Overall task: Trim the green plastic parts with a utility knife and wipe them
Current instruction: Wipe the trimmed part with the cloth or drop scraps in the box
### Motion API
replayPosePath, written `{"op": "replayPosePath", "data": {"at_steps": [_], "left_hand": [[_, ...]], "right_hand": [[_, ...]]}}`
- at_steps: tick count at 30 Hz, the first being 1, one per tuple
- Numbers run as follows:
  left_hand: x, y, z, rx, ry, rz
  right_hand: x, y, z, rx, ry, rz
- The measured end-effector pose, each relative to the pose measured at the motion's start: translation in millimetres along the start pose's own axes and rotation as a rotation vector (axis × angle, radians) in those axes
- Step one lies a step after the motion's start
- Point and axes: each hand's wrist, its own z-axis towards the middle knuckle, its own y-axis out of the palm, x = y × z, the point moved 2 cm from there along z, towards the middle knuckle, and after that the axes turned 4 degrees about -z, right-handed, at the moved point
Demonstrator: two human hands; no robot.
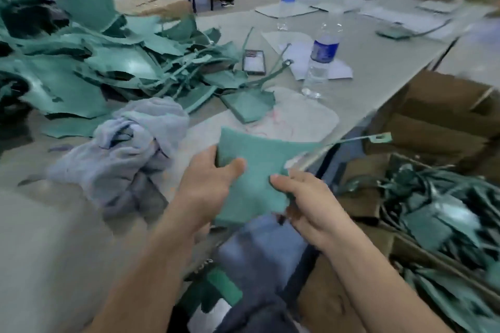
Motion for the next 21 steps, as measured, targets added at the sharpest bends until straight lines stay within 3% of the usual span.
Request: {"op": "replayPosePath", "data": {"at_steps": [5, 10, 14, 18, 21], "left_hand": [[-46.1, 134.8, -11.4, -0.218, -0.109, 0.102], [-108.7, 243.3, -49.7, -0.546, -0.503, 0.063], [-148.6, 291.2, -99.3, -0.743, -0.752, -0.109], [-147.9, 315.9, -115.7, -0.93, -0.705, -0.037], [-135.7, 317.7, -108.4, -0.951, -0.545, 0.113]], "right_hand": [[22.7, -126.3, -61.1, 0.31, 0.044, 0.147], [76.9, -229.3, -127.5, 0.811, 0.241, 0.334], [105.1, -301.3, -160.7, 0.991, 0.311, 0.55], [95.0, -373.2, -177.5, 1.132, 0.005, 0.836], [98.8, -393.2, -176.5, 1.087, 0.092, 0.931]]}}
